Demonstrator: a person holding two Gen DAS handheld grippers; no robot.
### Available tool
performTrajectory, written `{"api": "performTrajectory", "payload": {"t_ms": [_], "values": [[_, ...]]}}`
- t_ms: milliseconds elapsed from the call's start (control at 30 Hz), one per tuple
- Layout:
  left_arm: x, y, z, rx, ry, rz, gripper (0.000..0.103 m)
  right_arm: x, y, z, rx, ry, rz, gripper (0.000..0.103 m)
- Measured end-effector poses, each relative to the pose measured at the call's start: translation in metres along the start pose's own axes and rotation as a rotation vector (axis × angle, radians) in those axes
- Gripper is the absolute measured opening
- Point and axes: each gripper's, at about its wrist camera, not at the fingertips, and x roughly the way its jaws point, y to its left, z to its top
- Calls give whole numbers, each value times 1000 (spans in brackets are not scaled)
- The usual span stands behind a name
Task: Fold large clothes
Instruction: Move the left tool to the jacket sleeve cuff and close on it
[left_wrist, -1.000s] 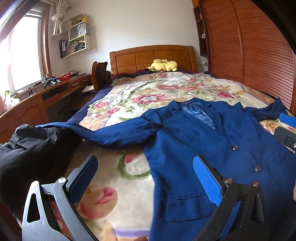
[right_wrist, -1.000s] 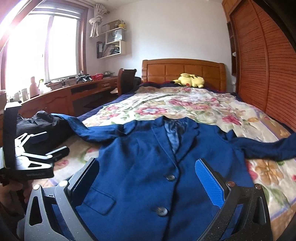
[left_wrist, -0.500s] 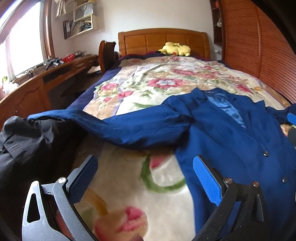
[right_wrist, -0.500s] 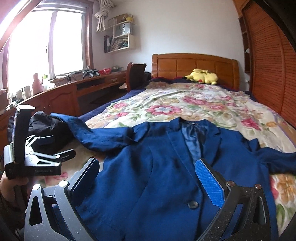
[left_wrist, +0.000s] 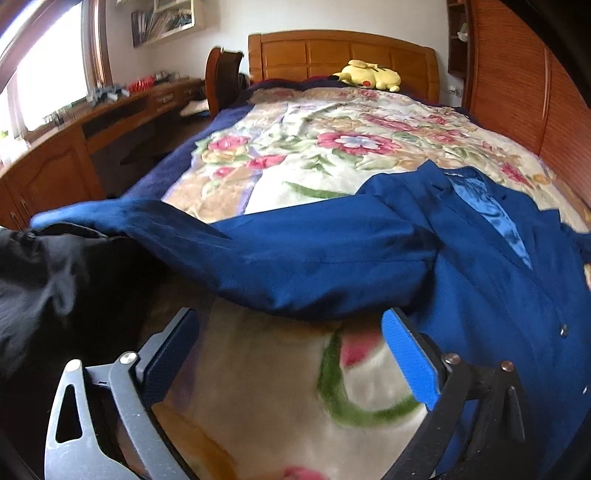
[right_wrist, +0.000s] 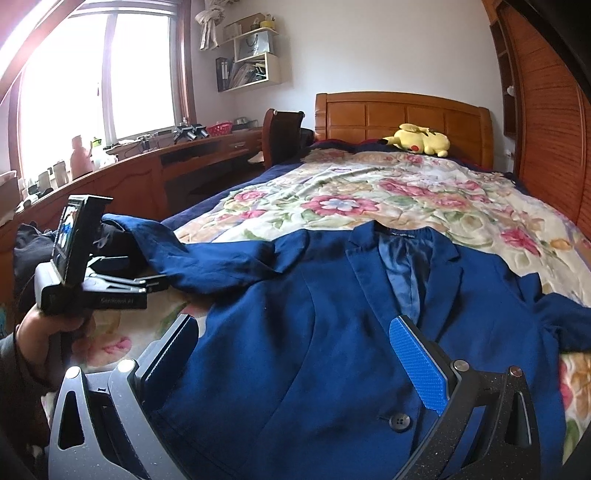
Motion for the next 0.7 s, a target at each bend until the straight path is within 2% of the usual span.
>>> {"api": "performTrajectory", "payload": {"t_ms": [200,367,533,700], "values": [[12,14,12,-89,18,-32,86,0,3,0,-1,-1,-7,103],[21,18,13,-109,23,5,84,1,3,-1,-4,-4,7,103],[27,23,19,-101,20,33,66,2,0,-3,-24,20,11,103],[36,33,29,-140,29,28,54,4,-7,-3,-20,36,14,103]]}}
